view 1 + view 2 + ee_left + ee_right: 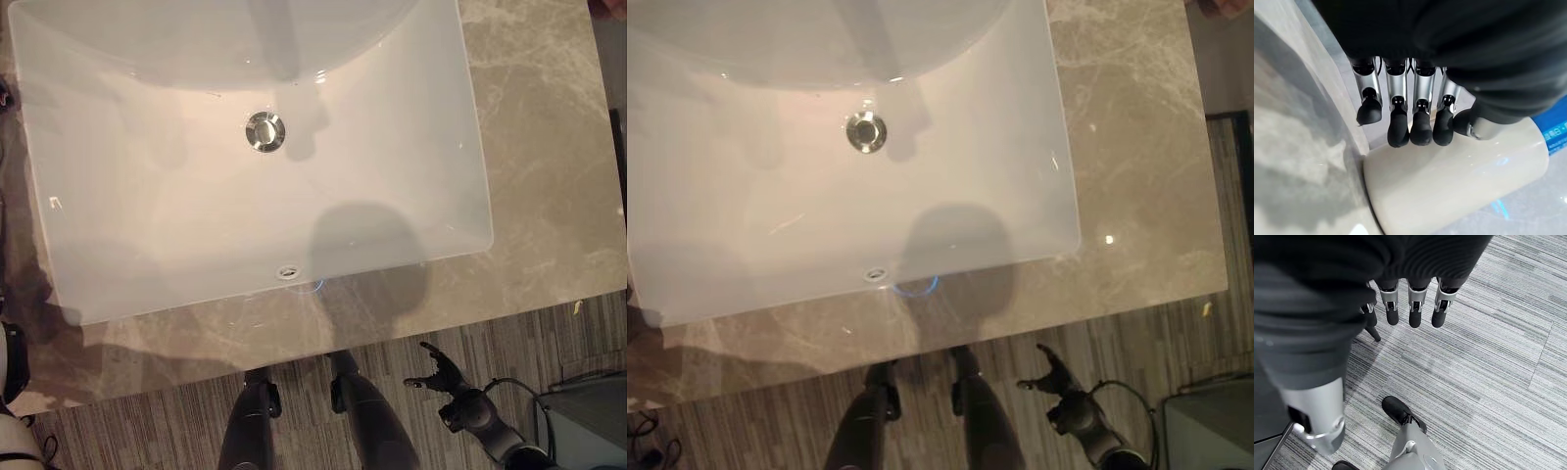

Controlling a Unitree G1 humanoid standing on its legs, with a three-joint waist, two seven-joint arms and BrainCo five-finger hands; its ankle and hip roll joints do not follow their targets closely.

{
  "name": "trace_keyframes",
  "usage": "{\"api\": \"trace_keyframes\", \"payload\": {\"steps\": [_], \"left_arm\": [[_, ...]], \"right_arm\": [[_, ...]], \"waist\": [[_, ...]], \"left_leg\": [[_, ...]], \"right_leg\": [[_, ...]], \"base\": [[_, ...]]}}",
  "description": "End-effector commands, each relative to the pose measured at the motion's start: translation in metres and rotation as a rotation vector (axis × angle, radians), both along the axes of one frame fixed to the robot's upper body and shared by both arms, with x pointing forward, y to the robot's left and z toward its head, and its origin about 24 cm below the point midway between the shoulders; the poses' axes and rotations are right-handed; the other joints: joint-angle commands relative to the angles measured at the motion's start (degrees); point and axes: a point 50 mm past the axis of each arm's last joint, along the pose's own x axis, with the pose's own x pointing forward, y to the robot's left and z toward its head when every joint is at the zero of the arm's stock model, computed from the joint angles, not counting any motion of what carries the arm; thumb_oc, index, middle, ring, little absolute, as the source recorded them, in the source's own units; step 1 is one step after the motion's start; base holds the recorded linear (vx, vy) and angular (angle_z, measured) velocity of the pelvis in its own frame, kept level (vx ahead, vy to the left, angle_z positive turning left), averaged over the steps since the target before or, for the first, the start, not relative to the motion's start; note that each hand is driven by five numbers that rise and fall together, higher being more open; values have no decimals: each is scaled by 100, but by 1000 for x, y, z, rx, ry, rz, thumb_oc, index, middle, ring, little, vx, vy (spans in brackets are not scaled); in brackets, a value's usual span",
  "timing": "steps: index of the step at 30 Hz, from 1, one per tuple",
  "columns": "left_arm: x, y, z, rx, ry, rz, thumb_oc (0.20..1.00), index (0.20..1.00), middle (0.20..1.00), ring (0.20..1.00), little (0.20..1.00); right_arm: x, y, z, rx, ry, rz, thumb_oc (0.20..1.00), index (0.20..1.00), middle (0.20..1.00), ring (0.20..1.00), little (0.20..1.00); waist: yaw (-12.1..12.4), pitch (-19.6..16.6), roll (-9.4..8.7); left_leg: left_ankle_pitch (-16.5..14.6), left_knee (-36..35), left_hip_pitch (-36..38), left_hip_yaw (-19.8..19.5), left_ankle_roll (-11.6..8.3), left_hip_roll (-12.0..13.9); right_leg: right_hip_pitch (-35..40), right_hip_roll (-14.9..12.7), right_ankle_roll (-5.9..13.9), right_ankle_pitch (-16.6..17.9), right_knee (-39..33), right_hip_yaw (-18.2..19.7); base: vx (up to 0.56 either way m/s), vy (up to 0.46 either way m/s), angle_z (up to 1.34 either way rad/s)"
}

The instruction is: Put brush and paste in cup on sink, flatten towel.

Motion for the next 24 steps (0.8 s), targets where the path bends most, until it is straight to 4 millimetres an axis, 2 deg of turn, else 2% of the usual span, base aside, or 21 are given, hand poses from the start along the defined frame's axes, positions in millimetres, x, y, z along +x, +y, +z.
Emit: {"api": "trace_keyframes", "payload": {"steps": [1, 8, 9, 13, 18, 24], "left_arm": [[41, -27, -61, -51, 180, -70, 200, 200, 200, 200, 200], [42, -32, -73, -40, 208, -85, 200, 200, 200, 200, 200], [43, -32, -81, -47, 225, -92, 200, 200, 200, 200, 200], [41, -30, -92, -44, 251, -91, 200, 200, 200, 200, 200], [38, -29, -115, -65, 300, -105, 200, 200, 200, 200, 200], [34, -39, -124, -50, 300, -149, 200, 200, 200, 200, 200]], "right_arm": [[-2, -9, 2, -39, -1, 9, 1000, 1000, 1000, 1000, 1000], [-4, -12, 1, -46, 15, -7, 1000, 1000, 1000, 1000, 1000], [-5, -13, -1, -49, 25, -11, 1000, 1000, 1000, 1000, 1000], [-9, -15, -3, -59, 41, -16, 1000, 1000, 1000, 1000, 1000], [-18, -25, -8, -100, 95, -37, 1000, 1000, 1000, 1000, 1000], [-24, -31, -12, -116, 129, -56, 1000, 1000, 1000, 1000, 1000]], "waist": [[-244, 29, -262], [-190, -15, -240], [-160, -32, -228], [-131, -70, -203], [-76, -120, -154], [-35, -150, -114]], "left_leg": [[-401, 16, 708, 73, -269, 146], [-420, 16, 843, 73, -271, 139], [-432, 16, 903, 78, -270, 136], [-459, 16, 1030, 73, -269, 139], [-483, 16, 1204, 54, -250, 94], [-485, 16, 1302, 15, -238, 79]], "right_leg": [[87, -289, 484, -25, -16, 639], [206, -297, 460, -48, -16, 635], [256, -308, 451, -52, -16, 629], [378, -326, 437, -72, -16, 605], [563, -357, 407, -100, -16, 548], [683, -379, 384, -137, -16, 520]], "base": [[0, 0, 0], [0, 0, 0], [0, 0, 0], [-14, -7, -6], [-3, 0, -1], [0, 0, 0]]}}
